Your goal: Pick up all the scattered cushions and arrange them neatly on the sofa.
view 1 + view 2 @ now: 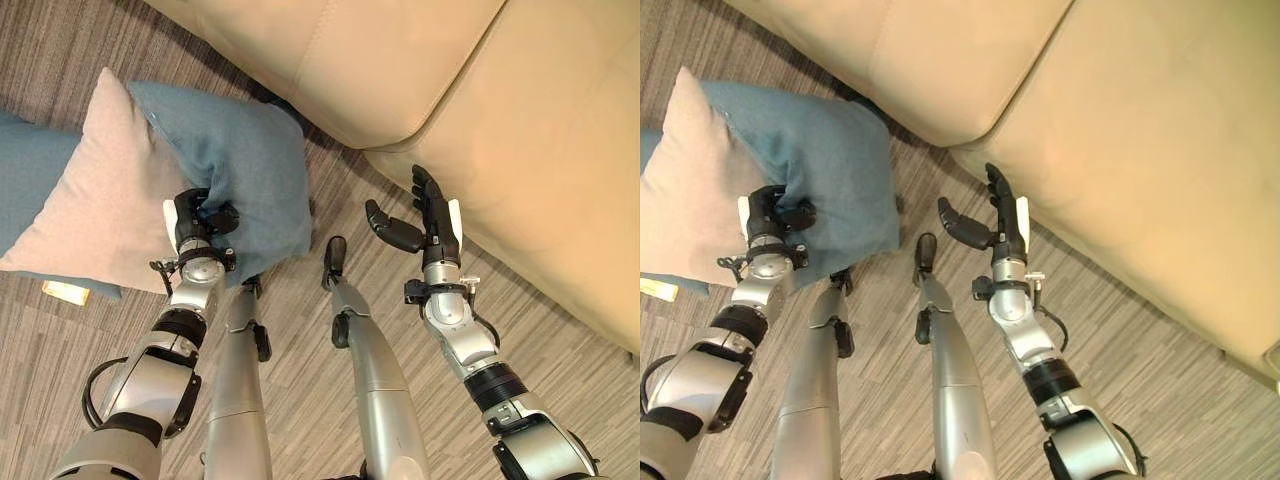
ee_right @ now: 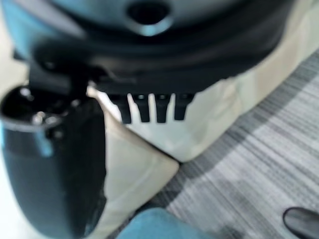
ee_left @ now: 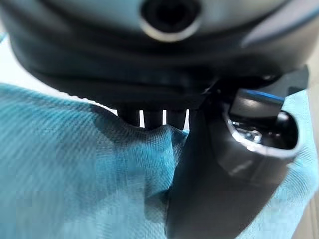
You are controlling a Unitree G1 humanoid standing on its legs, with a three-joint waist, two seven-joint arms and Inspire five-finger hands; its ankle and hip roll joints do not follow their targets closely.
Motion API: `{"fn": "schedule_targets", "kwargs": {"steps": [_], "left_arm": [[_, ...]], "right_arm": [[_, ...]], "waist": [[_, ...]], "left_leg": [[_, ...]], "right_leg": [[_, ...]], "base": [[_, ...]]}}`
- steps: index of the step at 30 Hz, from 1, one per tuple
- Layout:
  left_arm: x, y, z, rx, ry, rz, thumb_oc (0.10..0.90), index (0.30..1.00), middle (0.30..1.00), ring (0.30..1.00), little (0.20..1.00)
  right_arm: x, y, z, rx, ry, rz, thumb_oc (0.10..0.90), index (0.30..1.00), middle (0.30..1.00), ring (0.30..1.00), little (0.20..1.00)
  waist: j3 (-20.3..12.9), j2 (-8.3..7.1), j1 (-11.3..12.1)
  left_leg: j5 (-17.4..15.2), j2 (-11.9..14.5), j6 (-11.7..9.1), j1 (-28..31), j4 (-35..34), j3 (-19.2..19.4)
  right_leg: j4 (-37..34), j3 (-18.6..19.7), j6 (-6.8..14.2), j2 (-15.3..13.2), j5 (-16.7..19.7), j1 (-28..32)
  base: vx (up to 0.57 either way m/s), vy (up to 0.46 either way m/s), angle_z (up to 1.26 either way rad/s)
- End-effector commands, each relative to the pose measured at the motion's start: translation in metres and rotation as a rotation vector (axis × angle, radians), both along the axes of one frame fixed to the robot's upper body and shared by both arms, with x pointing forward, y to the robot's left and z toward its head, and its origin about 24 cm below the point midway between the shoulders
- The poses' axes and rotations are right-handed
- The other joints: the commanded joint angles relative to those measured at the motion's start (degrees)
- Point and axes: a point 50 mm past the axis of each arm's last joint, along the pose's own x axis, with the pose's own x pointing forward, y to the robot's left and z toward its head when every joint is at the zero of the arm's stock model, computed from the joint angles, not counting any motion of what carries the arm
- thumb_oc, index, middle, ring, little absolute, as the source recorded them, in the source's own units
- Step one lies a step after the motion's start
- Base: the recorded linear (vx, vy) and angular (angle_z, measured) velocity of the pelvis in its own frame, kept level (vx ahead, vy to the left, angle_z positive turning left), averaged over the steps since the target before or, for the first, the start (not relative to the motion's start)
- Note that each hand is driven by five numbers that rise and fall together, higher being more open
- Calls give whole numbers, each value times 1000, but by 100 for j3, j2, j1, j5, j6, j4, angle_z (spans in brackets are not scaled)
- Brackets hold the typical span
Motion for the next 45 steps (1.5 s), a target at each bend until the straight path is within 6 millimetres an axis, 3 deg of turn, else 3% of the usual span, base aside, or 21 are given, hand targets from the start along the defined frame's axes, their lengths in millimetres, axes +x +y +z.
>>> {"fn": "schedule_targets", "kwargs": {"steps": [1,6,13,20,23,30,33,41,45], "left_arm": [[-2,-37,3,-74,-110,-140,400,300,300,300,300],[-12,-50,-4,-76,-138,-208,400,300,300,300,300],[-45,-78,-14,-120,-213,-368,400,300,300,300,300],[-73,-81,-22,-107,-227,-476,400,300,300,300,300],[-89,-76,-27,-120,-233,-518,400,300,300,300,300],[-112,-60,-18,-84,-280,-574,400,300,300,300,300],[-117,-50,-2,-21,-342,-582,400,300,300,300,300],[-121,-36,18,10,-421,-555,400,300,300,300,300],[-116,-30,47,78,-523,-552,400,300,300,300,300]], "right_arm": [[-11,-18,15,1,-118,-43,800,900,900,900,900],[-14,-22,10,-3,-101,-45,800,900,900,900,900],[-31,-31,-7,-31,-48,-38,800,900,900,900,900],[-50,-43,-28,-66,27,-34,800,900,900,900,900],[-61,-53,-42,-85,83,-44,800,900,900,900,900],[-77,-71,-63,-81,193,-64,800,900,900,900,900],[-81,-81,-71,-27,229,-95,800,900,900,900,900],[-88,-91,-86,85,293,-131,800,900,900,900,900],[-94,-90,-104,136,382,-125,800,900,900,900,900]], "waist": [[-324,195,64],[-447,260,130],[-722,388,267],[-978,541,356],[-1231,668,372],[-1720,804,379],[-2031,854,378],[-2440,899,398],[-2773,976,373]], "left_leg": [[-322,-90,-141,271,-327,-355],[-350,-106,-157,631,-389,-342],[-363,-127,-202,1880,-811,-287],[-104,-120,-195,2712,-1263,-182],[-13,-109,-223,3262,-1624,-137],[-27,-63,-236,4012,-1898,-61],[-49,-47,-265,4403,-2067,-28],[-117,-30,-311,4824,-2176,24],[-231,-42,-335,5225,-2226,85]], "right_leg": [[106,246,359,74,-630,404],[103,258,353,89,-660,716],[-238,128,390,53,-679,1936],[-664,-22,377,24,-554,2854],[-986,-88,396,78,-571,3420],[-1393,-127,456,189,-562,4212],[-1602,-147,478,231,-558,4594],[-1958,-173,488,276,-521,5090],[-2061,-188,487,256,-576,5497]], "base": [[0,0,0],[0,0,0],[7,-10,-4],[-18,-16,4],[32,-28,5],[30,-9,-5],[49,-21,-8],[51,-22,0],[91,-31,-4]]}}
